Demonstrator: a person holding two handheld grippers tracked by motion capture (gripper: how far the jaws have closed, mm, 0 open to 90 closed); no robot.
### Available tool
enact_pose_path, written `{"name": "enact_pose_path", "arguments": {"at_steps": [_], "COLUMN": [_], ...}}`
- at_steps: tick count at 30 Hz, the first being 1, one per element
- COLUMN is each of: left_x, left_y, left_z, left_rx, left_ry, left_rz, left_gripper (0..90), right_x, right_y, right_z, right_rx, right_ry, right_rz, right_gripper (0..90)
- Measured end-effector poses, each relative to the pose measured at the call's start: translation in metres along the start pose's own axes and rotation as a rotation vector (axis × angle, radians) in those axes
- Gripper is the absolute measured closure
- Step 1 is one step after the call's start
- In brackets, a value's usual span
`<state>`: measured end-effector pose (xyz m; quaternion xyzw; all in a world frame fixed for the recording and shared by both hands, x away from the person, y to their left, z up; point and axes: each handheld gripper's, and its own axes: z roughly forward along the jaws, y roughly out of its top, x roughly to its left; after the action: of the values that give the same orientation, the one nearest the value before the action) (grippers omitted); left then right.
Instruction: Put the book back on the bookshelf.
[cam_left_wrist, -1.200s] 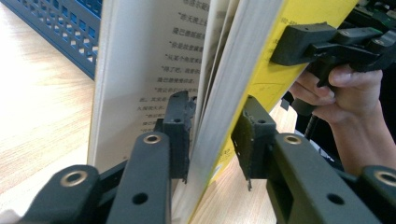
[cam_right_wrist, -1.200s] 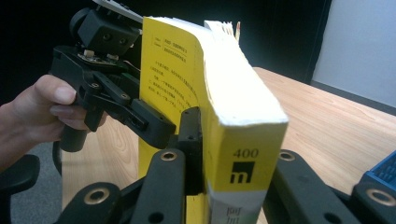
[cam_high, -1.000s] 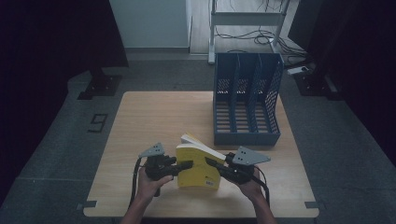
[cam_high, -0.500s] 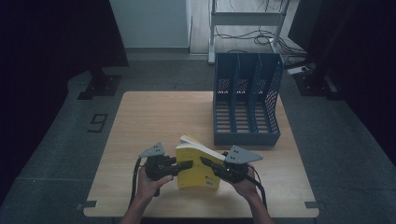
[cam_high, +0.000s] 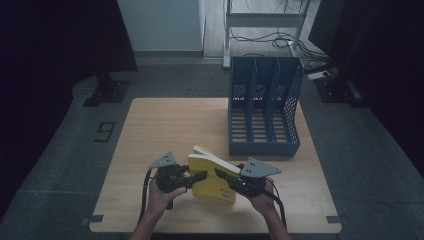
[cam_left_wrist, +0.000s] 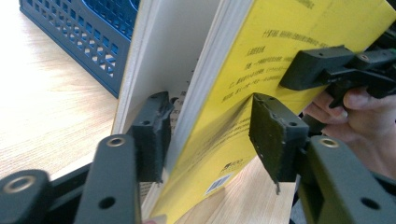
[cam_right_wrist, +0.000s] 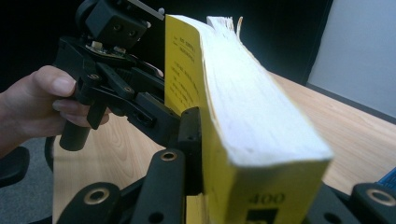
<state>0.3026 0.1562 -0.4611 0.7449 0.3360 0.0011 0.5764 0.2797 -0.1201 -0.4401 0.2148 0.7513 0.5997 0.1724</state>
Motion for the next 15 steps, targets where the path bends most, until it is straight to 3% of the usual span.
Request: {"name": "enact_pose_path", "arguments": {"at_steps": [6, 15], "left_x": [0.002, 0.003], "left_y": [0.002, 0.002], "left_z": [-0.007, -0.008], "left_rx": [-0.045, -0.053], "left_ry": [0.037, 0.066], "left_rz": [-0.009, -0.011], "left_gripper": [37.8, 34.9], "right_x": [0.000, -0.001], "right_y": [0.004, 0.007], "right_z": [-0.008, -0.018], "right_rx": [-0.035, -0.061], "right_ry": [-0.019, -0.061], "right_rz": [0.008, 0.005], "right_gripper": [74.5, 74.5]}}
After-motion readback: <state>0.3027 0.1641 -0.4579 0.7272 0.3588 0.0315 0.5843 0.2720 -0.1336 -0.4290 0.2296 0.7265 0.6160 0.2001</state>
